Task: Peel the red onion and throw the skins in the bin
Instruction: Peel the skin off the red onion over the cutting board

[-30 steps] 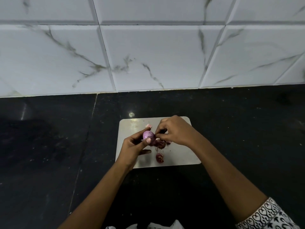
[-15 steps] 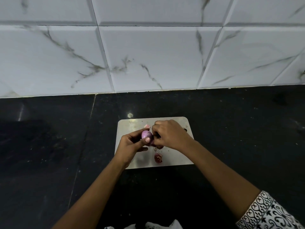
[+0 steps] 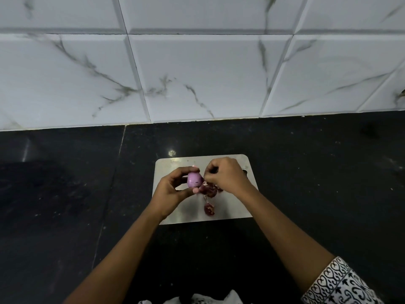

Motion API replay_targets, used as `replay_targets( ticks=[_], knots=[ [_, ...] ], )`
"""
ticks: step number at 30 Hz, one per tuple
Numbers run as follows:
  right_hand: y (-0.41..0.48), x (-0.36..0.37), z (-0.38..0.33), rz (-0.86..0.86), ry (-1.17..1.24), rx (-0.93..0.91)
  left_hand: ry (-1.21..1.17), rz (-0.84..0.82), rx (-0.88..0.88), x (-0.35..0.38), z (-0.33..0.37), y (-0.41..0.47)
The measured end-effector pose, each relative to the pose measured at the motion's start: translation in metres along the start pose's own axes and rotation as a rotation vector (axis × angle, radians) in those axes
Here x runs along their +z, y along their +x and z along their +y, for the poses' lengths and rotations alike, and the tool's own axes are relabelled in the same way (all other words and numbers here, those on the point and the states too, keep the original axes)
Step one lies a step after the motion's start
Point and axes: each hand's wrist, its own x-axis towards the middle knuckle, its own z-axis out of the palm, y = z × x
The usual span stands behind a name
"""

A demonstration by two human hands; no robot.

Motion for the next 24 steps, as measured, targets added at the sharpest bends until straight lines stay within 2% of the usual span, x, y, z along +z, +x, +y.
replay_targets(
  ticks=[3,5,7,11,15,19,24],
  knots=[
    [0.001,-0.010,0.002,-0.075,0.518,0.218,-0.088,0.048,0.012,0.001,-0.003,-0.003],
    [-0.002,-0.017,0.003,-0.093,0.617,0.196,-0.125,0.080,0.003,0.001,-0.003,-0.004],
    [-0.005,-0.019,0.002,-0.082,0.438,0.060,-0.130,0.087,0.000,0.000,-0.003,-0.003],
    [-0.011,-0.017,-0.004,-0.018,-0.200,-0.287,-0.129,0.082,-0.005,0.000,-0.001,-0.002],
    [-0.011,-0.010,-0.015,0.009,-0.585,-0.453,-0.129,0.085,-0.001,0.002,0.001,-0.001],
    [-0.008,-0.010,-0.020,-0.028,-0.727,-0.510,-0.117,0.077,0.021,0.001,0.001,-0.002],
    [-0.004,-0.005,-0.017,0.021,-0.581,-0.495,-0.060,0.068,0.080,0.002,0.001,-0.003]
  ],
)
